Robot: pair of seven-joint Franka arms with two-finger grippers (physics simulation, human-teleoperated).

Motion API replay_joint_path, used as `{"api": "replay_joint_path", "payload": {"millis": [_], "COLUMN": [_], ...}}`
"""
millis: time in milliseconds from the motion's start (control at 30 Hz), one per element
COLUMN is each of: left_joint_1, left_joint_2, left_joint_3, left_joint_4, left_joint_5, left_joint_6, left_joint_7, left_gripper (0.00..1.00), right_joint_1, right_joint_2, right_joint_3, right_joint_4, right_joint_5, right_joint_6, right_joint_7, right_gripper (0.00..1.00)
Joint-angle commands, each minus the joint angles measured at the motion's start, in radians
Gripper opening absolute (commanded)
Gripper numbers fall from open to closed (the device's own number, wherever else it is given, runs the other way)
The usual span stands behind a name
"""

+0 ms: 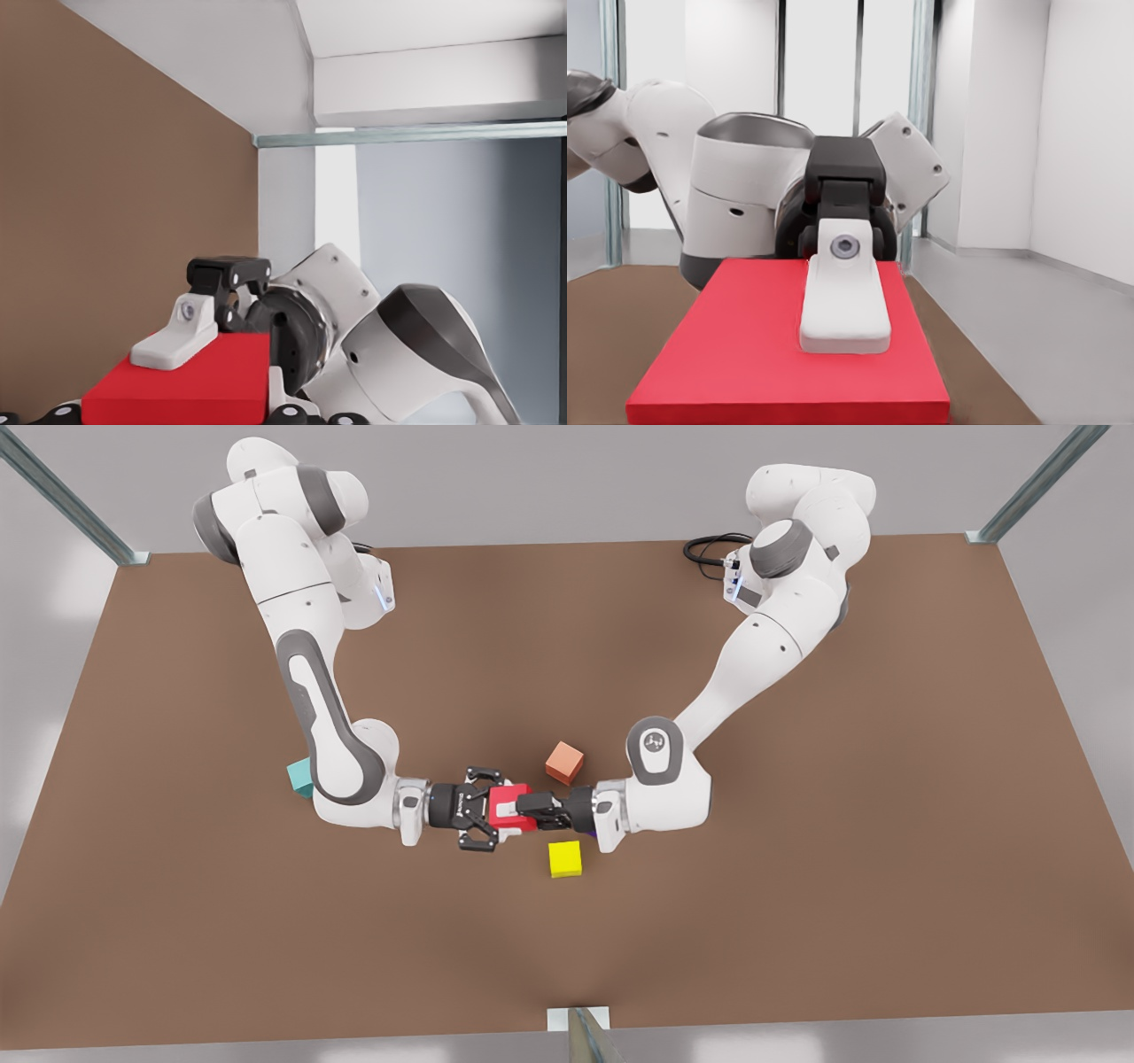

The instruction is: Pick up red wooden cube and pass to hand red wooden cube and place in blue wooden cube

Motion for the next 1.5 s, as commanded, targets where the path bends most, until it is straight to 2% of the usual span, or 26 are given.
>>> {"api": "replay_joint_path", "payload": {"millis": [0,33,67,233,300,367,400,433,467,533,600,667,700,733,767,800,867,1000,1300,1467], "left_joint_1": [-0.001,-0.001,-0.001,0.028,0.129,0.329,0.402,0.511,0.626,0.785,0.794,0.821,0.803,0.584,0.306,0.177,0.18,0.182,0.185,0.18], "left_joint_2": [-0.002,-0.002,-0.004,-0.011,-0.031,-0.138,-0.166,-0.206,-0.195,-0.261,-0.355,-0.363,-0.421,-0.632,-0.839,-0.899,-0.864,-0.83,-0.83,-0.829], "left_joint_3": [-0.001,-0.001,-0.001,-0.001,-0.042,-0.09,-0.09,-0.091,-0.085,-0.133,-0.191,-0.262,-0.217,0.174,0.58,0.694,0.689,0.683,0.679,0.679], "left_joint_4": [0.001,0.0,0.0,-0.008,-0.088,-0.282,-0.302,-0.301,-0.283,-0.151,-0.141,-0.147,-0.175,-0.262,-0.466,-0.536,-0.508,-0.471,-0.465,-0.467], "left_joint_5": [-0.022,-0.022,-0.022,-0.017,-0.003,0.003,0.088,0.23,0.27,0.871,1.259,1.36,1.353,1.168,0.943,0.926,0.926,0.9,0.873,0.873], "left_joint_6": [0.001,0.001,0.001,-0.002,-0.022,-0.077,-0.17,-0.368,-0.624,-1.01,-1.148,-1.222,-1.212,-1.098,-0.925,-0.895,-0.924,-0.921,-0.942,-0.942], "left_joint_7": [0.089,0.089,0.087,0.087,0.099,0.165,0.156,0.034,-0.208,-0.353,-0.496,-0.494,-0.442,-0.238,-0.172,-0.172,-0.171,-0.167,-0.169,-0.172], "left_gripper": [0.53,0.98,1.0,1.0,1.0,1.0,1.0,1.0,1.0,1.0,1.0,1.0,1.0,1.0,1.0,1.0,1.0,1.0,1.0,1.0], "right_joint_1": [0.002,0.002,0.002,-0.001,-0.007,-0.026,-0.036,-0.064,-0.105,-0.155,-0.21,-0.296,-0.323,-0.325,-0.325,-0.323,-0.322,-0.325,-0.314,-0.314], "right_joint_2": [-0.001,-0.001,-0.001,-0.001,-0.001,-0.002,-0.002,-0.004,-0.01,-0.039,-0.113,-0.212,-0.246,-0.263,-0.271,-0.271,-0.272,-0.303,-0.412,-0.453], "right_joint_3": [0.001,0.001,0.001,0.001,-0.002,-0.01,-0.011,-0.011,-0.011,-0.011,-0.02,-0.037,-0.046,-0.073,-0.083,-0.096,-0.105,-0.111,-0.111,-0.109], "right_joint_4": [0.0,0.0,0.0,0.0,0.003,0.012,0.012,0.003,0.002,-0.029,-0.053,-0.081,-0.073,-0.069,-0.052,-0.038,-0.037,-0.09,-0.442,-0.572], "right_joint_5": [0.005,0.005,0.005,0.003,-0.008,-0.024,-0.038,-0.069,-0.174,-0.296,-0.515,-0.869,-1.073,-1.202,-1.309,-1.426,-1.564,-1.695,-1.724,-1.752], "right_joint_6": [0.001,0.002,0.001,-0.002,-0.004,-0.01,-0.013,-0.027,-0.057,-0.113,-0.114,-0.166,-0.174,-0.174,-0.174,-0.172,-0.159,-0.042,0.346,0.457], "right_joint_7": [-0.02,-0.02,-0.02,-0.02,-0.02,-0.019,-0.019,-0.008,0.059,0.285,0.538,0.803,0.845,0.845,0.847,0.856,0.893,0.917,0.919,0.934], "right_gripper": [0.61,0.61,0.6,0.6,0.61,0.61,0.61,0.61,0.61,0.62,0.62,0.61,0.61,0.61,0.61,0.61,0.61,0.61,0.61,0.61]}}
